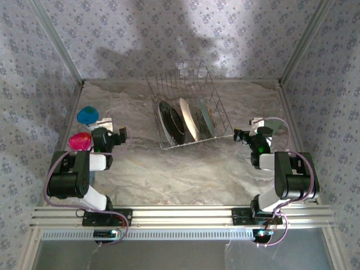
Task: Load the plates into the dish rack
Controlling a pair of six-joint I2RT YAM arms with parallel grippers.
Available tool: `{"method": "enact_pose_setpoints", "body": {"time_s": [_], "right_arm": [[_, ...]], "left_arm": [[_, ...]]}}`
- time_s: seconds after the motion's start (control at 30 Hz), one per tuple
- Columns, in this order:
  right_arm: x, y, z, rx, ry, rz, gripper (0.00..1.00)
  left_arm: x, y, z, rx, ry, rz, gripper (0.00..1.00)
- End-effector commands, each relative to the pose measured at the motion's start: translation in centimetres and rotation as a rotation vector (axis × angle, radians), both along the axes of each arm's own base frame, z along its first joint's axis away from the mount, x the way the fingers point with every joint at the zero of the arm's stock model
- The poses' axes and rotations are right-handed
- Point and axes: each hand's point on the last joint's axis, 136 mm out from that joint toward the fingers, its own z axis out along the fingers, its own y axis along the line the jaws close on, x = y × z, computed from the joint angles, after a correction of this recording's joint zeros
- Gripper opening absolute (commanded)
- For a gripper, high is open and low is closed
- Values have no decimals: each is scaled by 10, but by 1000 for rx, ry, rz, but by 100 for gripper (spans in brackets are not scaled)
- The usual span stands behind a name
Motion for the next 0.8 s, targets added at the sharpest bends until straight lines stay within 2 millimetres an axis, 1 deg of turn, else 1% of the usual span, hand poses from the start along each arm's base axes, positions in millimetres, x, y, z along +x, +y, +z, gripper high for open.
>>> {"method": "enact_pose_setpoints", "body": {"time_s": [0.0,0.77], "right_arm": [[4,-3,6,-29,-30,-7,100],[4,-3,5,-37,-24,-11,100]], "left_arm": [[6,-2,9,-14,-28,-10,99],[5,-2,9,-14,-28,-10,99]]}}
